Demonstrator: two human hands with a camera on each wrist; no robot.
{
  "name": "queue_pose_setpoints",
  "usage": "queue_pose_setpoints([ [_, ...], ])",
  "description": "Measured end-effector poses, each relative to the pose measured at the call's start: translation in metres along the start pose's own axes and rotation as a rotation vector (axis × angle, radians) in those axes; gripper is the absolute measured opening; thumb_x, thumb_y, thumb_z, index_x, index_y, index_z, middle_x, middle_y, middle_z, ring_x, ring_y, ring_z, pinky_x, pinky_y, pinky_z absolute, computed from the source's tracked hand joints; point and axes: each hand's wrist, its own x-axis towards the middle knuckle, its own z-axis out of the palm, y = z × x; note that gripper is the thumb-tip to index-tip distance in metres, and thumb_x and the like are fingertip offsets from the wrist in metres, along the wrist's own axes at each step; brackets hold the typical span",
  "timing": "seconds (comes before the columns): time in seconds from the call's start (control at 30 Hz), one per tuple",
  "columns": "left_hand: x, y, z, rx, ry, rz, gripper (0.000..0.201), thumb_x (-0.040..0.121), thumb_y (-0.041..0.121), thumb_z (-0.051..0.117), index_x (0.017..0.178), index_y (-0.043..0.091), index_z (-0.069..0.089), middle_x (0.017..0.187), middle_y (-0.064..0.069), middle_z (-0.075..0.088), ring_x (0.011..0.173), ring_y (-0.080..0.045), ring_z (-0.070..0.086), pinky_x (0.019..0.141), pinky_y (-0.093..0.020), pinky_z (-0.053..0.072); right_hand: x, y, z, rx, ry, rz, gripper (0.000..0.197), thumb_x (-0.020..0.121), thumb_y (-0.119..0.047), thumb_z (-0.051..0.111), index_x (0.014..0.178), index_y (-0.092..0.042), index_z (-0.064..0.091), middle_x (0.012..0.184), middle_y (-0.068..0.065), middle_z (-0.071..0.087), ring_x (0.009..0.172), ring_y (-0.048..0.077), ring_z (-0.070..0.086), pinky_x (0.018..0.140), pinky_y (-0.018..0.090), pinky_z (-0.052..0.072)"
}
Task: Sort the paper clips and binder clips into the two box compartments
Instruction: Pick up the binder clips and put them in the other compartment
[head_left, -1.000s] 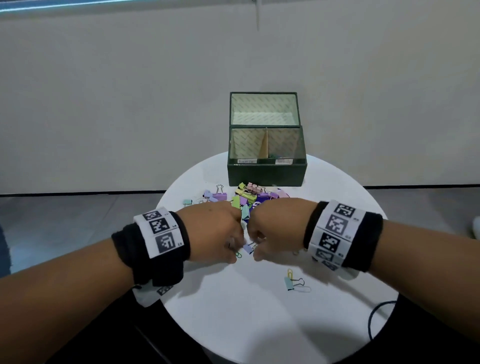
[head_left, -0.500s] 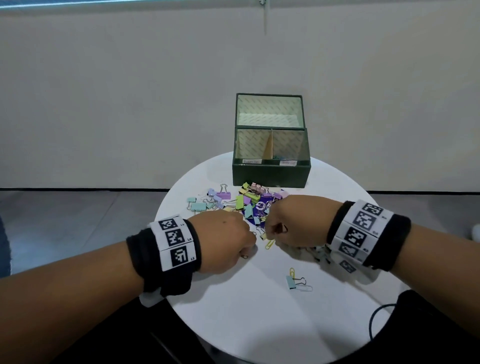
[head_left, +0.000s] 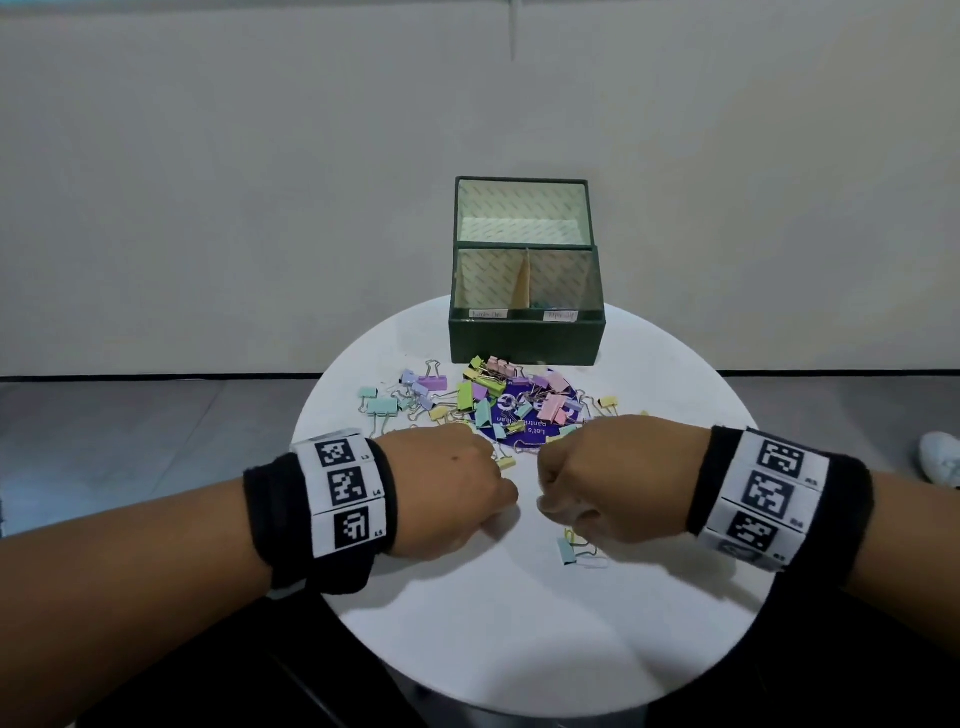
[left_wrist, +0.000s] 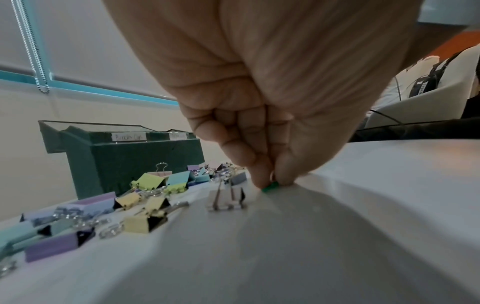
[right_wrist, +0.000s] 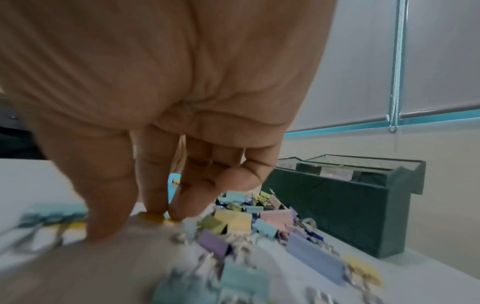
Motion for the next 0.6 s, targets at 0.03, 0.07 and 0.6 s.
queue_pose_setpoints([
  [0.03,0.001,0.000,0.001,0.001,-0.003,-0.008,0.023,0.087,0.019,0.049,0.082,0.034,0.032,0.081,0.004,0.061,0.079,-0.021,0.048,0.078,-0.040,0.050,-0.003,0.000,0.003,-0.002,0.018,-0.016,0.013,0.089,-0.028,0.055,0.091,-0.026,0.068,0.103,-0.005,0.059,0.083,0.024,0.062,0.064,0.035,0.053],
  [0.07,0.002,0.001,0.001,0.006,-0.008,-0.016,0.023,0.086,0.018,0.050,0.082,0.033,0.032,0.081,0.004,0.060,0.078,-0.019,0.044,0.078,-0.041,0.050,-0.005,0.000,0.005,-0.009,0.037,-0.036,0.015,0.092,-0.029,0.055,0.093,-0.027,0.069,0.103,-0.005,0.061,0.084,0.025,0.063,0.063,0.035,0.053],
  [0.6,0.008,-0.005,-0.011,-0.184,-0.073,-0.154,0.009,0.088,0.031,0.053,0.082,0.032,0.046,0.082,0.007,0.057,0.080,-0.017,0.050,0.073,-0.036,0.052,0.001,-0.012,0.009,0.041,0.031,0.008,0.012,0.087,-0.020,0.052,0.079,-0.028,0.053,0.083,-0.002,0.059,0.069,0.026,0.052,0.057,0.032,0.045],
])
